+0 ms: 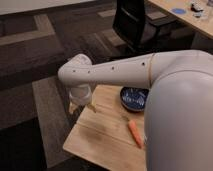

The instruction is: Push the ceramic bowl across the table

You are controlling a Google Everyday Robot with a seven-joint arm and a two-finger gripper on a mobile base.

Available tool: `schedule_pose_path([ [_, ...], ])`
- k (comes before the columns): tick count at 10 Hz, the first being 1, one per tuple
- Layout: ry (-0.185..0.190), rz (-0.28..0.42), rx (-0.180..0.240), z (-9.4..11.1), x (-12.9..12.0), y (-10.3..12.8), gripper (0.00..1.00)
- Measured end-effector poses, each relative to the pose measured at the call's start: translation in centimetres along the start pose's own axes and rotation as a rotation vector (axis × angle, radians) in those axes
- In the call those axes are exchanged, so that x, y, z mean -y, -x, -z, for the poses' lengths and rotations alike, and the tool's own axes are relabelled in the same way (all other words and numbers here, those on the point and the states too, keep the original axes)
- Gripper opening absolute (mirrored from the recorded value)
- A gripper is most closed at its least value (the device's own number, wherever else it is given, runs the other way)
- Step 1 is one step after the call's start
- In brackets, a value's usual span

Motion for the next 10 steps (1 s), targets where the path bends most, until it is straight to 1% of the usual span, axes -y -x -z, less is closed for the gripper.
schedule_pose_path([
  [1, -0.001, 0.001, 0.001, 0.0, 0.0, 0.0, 0.65],
  [2, 0.009, -0.010, 0.006, 0.1, 0.3, 0.2, 0.65],
  [4, 0.039, -0.082, 0.013, 0.5, 3.8, 1.7, 0.65],
  [5, 0.055, -0.130, 0.008, 0.6, 6.5, 2.4, 0.65],
  [6, 0.042, -0.189, 0.007, 1.0, 10.5, 2.5, 0.65],
  [7, 0.016, -0.240, 0.005, 1.7, 13.9, 2.0, 0.65],
  [8, -0.022, -0.337, 0.019, 2.9, 18.5, 1.0, 0.65],
  [10, -0.021, -0.339, 0.022, 2.9, 18.5, 1.0, 0.65],
])
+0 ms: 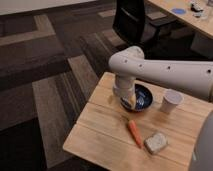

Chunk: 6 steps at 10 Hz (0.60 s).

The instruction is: Push the ceramic bowl across the table

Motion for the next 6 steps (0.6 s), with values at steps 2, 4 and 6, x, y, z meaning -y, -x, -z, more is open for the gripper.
schedule_pose_path([
  [2, -0.001, 0.003, 0.000, 0.0, -0.1, 0.0, 0.65],
  [4, -0.001, 0.004, -0.002, -0.1, -0.3, -0.1, 0.65],
  [6, -0.043, -0.056, 0.012, -1.2, 3.1, 1.4, 0.65],
])
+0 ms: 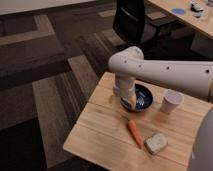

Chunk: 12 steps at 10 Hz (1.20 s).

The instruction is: Push the ceramic bowl across the table

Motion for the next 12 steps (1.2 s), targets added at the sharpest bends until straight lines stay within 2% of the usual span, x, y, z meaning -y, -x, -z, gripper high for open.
schedule_pose_path([
  [3, -0.001, 0.001, -0.021, -2.1, 2.5, 0.7, 0.65],
  [5, 0.044, 0.016, -0.064, -4.5, 4.4, 0.5, 0.65],
  [6, 0.077, 0.027, -0.093, -6.4, 5.7, 0.5, 0.65],
  [7, 0.084, 0.035, -0.106, -7.1, 6.0, 0.5, 0.65],
  [8, 0.097, 0.050, -0.137, -8.5, 6.3, 0.5, 0.65],
  [9, 0.100, 0.084, -0.182, -10.3, 6.5, 0.7, 0.65],
  [10, 0.099, 0.114, -0.203, -11.2, 6.0, 1.2, 0.65],
  [12, 0.071, 0.228, -0.227, -12.6, 3.7, 4.5, 0.65],
])
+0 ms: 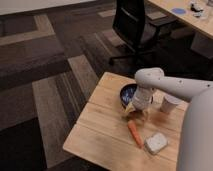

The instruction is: Push the ceramic bowl across the table

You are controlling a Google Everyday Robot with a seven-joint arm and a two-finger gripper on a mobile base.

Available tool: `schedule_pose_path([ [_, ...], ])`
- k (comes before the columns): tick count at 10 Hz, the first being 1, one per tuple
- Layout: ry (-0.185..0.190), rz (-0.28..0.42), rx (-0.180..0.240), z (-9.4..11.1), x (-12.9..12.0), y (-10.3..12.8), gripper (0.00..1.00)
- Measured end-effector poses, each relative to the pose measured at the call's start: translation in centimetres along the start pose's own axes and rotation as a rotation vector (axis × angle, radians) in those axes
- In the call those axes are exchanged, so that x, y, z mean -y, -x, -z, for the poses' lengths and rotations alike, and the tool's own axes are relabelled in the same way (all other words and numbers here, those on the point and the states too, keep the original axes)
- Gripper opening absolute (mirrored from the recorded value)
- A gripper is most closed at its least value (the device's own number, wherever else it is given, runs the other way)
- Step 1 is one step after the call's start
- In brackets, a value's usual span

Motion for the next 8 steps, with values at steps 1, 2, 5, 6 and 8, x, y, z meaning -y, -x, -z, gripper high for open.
schedule_pose_path([
  [1, -0.034, 0.076, 0.030, 0.5, -1.3, 4.9, 0.65],
  [2, -0.070, 0.116, 0.064, 1.5, -1.8, 8.8, 0.65],
  [5, -0.182, 0.241, 0.225, 8.0, -6.5, 20.0, 0.65],
  [6, -0.192, 0.262, 0.250, 9.5, -7.7, 20.6, 0.65],
  [8, -0.221, 0.299, 0.294, 14.1, -10.3, 19.5, 0.65],
])
